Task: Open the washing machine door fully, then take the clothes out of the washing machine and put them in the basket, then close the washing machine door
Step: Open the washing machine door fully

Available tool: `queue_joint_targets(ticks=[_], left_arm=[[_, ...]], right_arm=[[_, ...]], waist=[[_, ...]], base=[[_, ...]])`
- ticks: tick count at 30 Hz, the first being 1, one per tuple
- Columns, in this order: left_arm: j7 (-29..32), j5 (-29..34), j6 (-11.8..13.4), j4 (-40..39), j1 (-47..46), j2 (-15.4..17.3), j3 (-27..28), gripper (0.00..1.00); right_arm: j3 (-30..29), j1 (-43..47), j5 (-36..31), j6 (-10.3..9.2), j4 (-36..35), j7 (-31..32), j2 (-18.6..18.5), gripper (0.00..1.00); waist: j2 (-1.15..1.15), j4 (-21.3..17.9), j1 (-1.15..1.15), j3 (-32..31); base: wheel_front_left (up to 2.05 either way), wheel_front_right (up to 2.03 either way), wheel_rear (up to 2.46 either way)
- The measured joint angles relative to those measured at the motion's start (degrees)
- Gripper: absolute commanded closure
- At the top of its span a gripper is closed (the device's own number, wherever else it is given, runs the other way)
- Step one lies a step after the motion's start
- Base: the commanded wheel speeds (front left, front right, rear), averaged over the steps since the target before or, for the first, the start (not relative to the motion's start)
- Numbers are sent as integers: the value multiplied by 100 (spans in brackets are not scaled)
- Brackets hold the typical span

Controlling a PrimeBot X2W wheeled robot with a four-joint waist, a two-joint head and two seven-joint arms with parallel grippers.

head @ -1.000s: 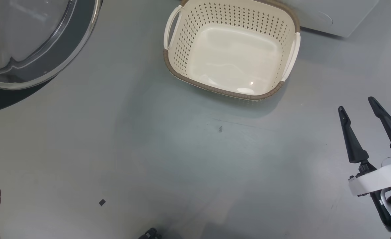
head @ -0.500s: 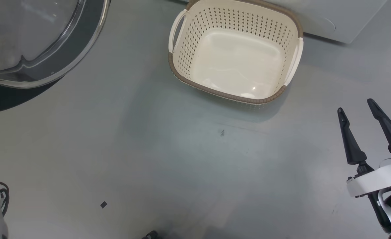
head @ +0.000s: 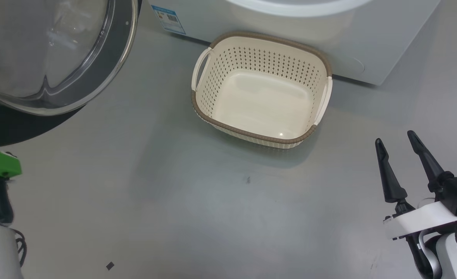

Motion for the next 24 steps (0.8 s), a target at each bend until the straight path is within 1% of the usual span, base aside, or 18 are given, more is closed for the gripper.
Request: queue_joint_targets(ticks=[10,16,24], left_arm=[[1,327,-53,-352,586,-231,-553,100],[2,335,-58,-468,1010,-494,-810,100],[4,332,-59,-714,1606,-535,-1131,100]], right_arm=[[114,10,110,5,334,-176,331,0],[108,96,227,5,476,-225,491,0],[37,308,305,-2,598,-276,637,0]], waist=[[0,-314,0,-634],[0,-621,0,-968],[0,-1090,0,-1412]], base=[[0,0,0],[0,0,0],[0,0,0]])
